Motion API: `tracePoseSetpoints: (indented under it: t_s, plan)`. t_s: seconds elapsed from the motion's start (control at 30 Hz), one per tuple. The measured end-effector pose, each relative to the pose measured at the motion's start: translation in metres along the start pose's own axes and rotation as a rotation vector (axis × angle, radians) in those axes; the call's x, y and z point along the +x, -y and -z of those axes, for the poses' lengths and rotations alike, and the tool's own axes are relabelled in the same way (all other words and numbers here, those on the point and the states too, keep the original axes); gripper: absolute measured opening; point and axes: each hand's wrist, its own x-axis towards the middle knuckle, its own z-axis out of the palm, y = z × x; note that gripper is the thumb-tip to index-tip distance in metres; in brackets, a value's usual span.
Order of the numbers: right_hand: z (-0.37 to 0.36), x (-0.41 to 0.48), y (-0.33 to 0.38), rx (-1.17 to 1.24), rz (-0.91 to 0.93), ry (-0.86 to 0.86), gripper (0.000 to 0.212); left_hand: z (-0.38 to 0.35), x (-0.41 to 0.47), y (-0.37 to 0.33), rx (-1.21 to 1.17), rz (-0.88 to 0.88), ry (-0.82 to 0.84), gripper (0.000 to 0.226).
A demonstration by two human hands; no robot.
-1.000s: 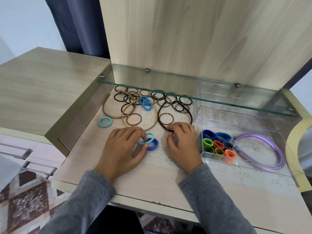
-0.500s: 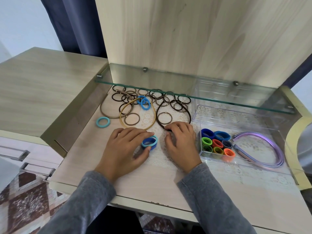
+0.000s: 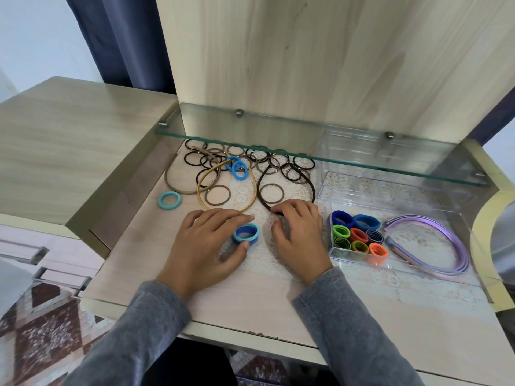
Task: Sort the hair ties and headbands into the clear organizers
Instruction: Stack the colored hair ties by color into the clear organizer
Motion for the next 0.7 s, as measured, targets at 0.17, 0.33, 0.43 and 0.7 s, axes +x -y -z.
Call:
tracePoseSetpoints:
  t_s: [0.17, 0.33, 0.43, 0.7]
  plan:
    - [0.004, 0.000, 0.004, 0.081, 0.040, 0.002, 0.027, 0.001, 0.000, 0.001, -0.006, 0.124, -0.025, 0.042]
    - [0.010, -0.003, 0.011, 0.151, 0.214, 0.029, 0.030, -0.010, 0.001, 0.007, 0.055, 0.376, 0.066, 0.055]
    - [0.010, -0.004, 0.012, 0.136, 0.258, 0.100, 0.034, -0.013, 0.002, 0.008, 0.051, 0.417, 0.118, 0.060]
    - [0.009, -0.004, 0.010, 0.078, 0.250, 0.177, 0.035, -0.014, 0.003, 0.009, 0.070, 0.444, 0.204, 0.067]
